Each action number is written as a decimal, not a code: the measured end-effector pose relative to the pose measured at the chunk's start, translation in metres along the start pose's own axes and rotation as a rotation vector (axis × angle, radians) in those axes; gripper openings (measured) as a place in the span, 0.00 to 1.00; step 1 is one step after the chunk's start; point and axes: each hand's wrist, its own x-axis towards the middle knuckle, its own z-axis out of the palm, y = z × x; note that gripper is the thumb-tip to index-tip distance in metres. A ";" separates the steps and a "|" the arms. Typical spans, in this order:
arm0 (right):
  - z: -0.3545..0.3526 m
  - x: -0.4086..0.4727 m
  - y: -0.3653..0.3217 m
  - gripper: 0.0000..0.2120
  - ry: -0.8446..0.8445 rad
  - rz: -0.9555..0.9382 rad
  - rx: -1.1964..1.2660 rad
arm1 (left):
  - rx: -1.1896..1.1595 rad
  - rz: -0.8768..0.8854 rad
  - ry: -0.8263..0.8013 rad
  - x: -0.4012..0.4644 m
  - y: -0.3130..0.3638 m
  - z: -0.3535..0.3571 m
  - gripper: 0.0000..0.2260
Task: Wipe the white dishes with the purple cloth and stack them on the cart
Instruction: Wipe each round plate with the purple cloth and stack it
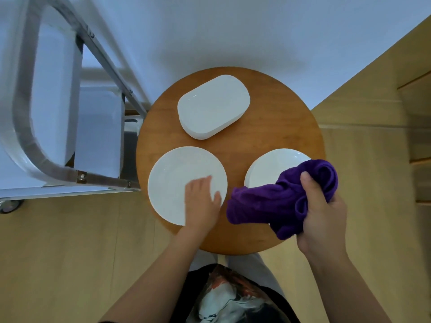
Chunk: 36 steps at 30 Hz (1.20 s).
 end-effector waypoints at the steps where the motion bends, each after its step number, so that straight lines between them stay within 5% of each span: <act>1: -0.007 0.001 -0.003 0.07 0.000 0.023 0.025 | -0.039 0.025 -0.039 -0.003 0.016 0.007 0.18; 4: -0.029 0.007 -0.008 0.05 -0.008 0.081 0.105 | -0.031 0.058 -0.180 -0.003 0.056 0.026 0.11; 7: -0.048 0.015 -0.012 0.05 -0.023 0.116 0.144 | -0.049 -0.044 -0.259 0.004 0.080 0.038 0.14; 12: -0.077 0.036 -0.022 0.05 -0.119 0.258 0.209 | -0.091 -0.241 -0.229 0.011 0.087 0.041 0.12; 18: -0.109 0.064 -0.042 0.14 -0.230 0.393 0.274 | 0.058 -0.234 -0.217 0.013 0.094 0.044 0.05; 30: -0.153 0.106 -0.056 0.10 -0.213 0.365 0.306 | -0.015 -0.178 -0.088 0.008 0.097 0.045 0.06; 36: -0.148 0.104 -0.048 0.08 -0.251 0.383 0.323 | -0.333 -0.297 -0.060 0.007 0.102 0.038 0.08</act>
